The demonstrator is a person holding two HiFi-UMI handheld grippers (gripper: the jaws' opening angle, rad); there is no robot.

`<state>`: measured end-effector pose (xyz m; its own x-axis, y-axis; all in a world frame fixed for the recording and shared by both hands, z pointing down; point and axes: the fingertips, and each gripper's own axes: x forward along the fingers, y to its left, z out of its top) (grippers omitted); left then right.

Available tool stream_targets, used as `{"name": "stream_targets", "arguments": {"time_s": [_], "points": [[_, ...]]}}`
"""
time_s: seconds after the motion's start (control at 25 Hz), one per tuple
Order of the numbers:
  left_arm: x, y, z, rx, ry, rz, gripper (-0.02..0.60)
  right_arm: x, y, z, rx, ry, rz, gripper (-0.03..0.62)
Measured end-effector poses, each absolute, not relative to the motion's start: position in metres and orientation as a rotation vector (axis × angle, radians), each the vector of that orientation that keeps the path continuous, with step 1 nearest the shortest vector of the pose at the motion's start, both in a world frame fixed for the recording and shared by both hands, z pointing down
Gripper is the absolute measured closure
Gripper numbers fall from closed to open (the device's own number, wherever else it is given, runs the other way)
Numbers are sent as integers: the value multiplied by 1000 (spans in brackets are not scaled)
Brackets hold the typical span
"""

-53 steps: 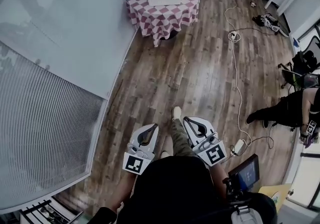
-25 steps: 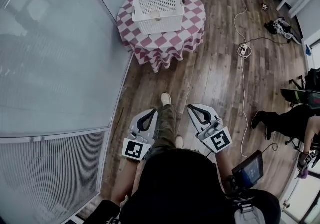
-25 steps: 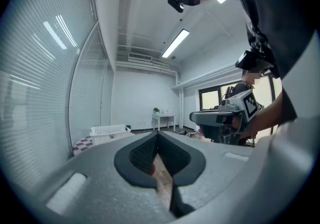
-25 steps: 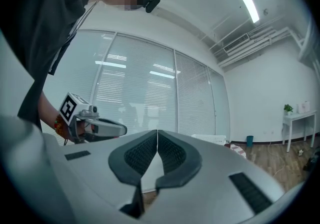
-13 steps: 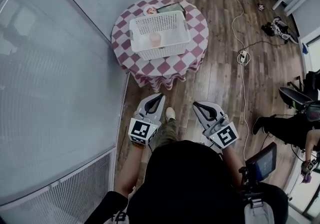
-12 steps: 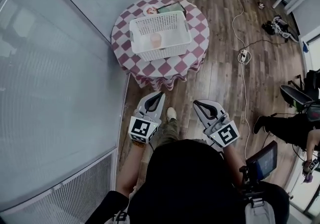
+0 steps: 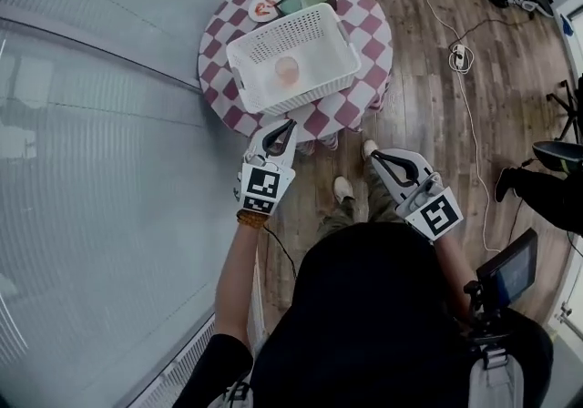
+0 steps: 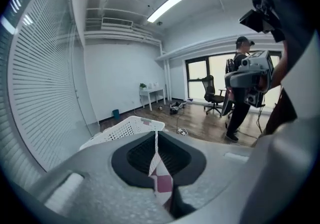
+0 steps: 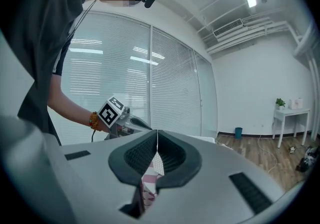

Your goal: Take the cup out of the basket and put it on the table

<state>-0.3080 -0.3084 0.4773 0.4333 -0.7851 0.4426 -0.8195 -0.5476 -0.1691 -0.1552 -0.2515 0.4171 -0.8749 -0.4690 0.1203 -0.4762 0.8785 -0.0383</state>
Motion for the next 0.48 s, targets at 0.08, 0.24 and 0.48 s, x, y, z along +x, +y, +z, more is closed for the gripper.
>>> {"name": "stream_targets", "arguments": {"time_s": [0.08, 0.24, 0.48], "points": [[-310, -335, 491, 2592, -1414, 814, 575, -158, -274, 420, 716, -2943, 78, 582], [-325, -375, 522, 2536, -1330, 1007, 565, -169, -307, 429, 663, -2950, 79, 582], [-340, -441, 565, 2422, -1192, 1217, 526, -174, -383, 420, 649, -2978, 29, 582]]}}
